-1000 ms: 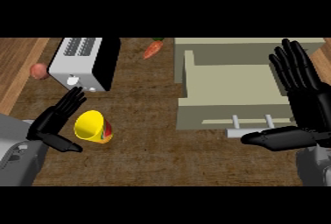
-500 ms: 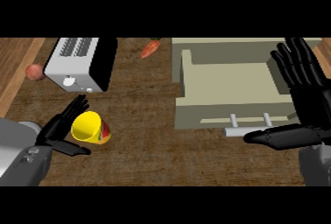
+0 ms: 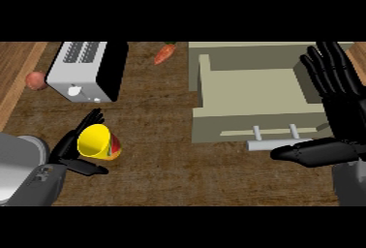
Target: Pick up the cup, place it into the drawer and close the drawer
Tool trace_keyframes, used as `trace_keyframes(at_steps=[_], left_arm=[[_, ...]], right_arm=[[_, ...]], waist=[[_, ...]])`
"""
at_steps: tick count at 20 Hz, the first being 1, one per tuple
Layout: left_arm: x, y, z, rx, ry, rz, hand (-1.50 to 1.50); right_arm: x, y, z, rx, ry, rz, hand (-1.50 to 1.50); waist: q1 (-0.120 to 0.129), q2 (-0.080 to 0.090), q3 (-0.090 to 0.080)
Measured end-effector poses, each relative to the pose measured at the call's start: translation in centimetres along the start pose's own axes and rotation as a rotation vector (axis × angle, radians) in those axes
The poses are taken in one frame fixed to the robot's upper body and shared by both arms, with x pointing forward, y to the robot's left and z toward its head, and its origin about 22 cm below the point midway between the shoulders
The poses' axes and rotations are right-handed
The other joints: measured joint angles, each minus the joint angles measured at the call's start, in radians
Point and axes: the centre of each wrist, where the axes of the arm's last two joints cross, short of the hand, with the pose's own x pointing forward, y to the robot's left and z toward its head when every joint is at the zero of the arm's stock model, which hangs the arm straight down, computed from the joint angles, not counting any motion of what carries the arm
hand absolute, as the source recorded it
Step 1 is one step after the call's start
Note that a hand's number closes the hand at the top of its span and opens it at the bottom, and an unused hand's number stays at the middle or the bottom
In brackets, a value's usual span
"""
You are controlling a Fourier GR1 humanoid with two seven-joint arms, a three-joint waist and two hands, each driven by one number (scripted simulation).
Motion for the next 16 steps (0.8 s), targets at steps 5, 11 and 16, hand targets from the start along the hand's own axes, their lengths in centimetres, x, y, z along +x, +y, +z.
trace_keyframes(at_steps=[5, 11, 16], left_arm=[[0.1, -0.6, -0.8, -0.021, -0.018, -0.002, -1.5], [-0.6, -2.2, -1.6, -0.046, -0.019, 0.028, -1.5], [-0.5, -3.1, -2.5, -0.097, -0.02, 0.084, 1.5]], right_arm=[[-0.1, 0.0, -0.3, 0.0, 0.004, 0.0, -1.5], [0.3, 0.0, 0.0, 0.006, 0.008, 0.0, -1.5], [0.5, -0.3, -0.2, -0.003, 0.009, 0.002, -1.5]], waist=[[-0.001, 0.002, 0.0], [-0.008, 0.003, -0.001], [-0.006, 0.002, 0.0]])
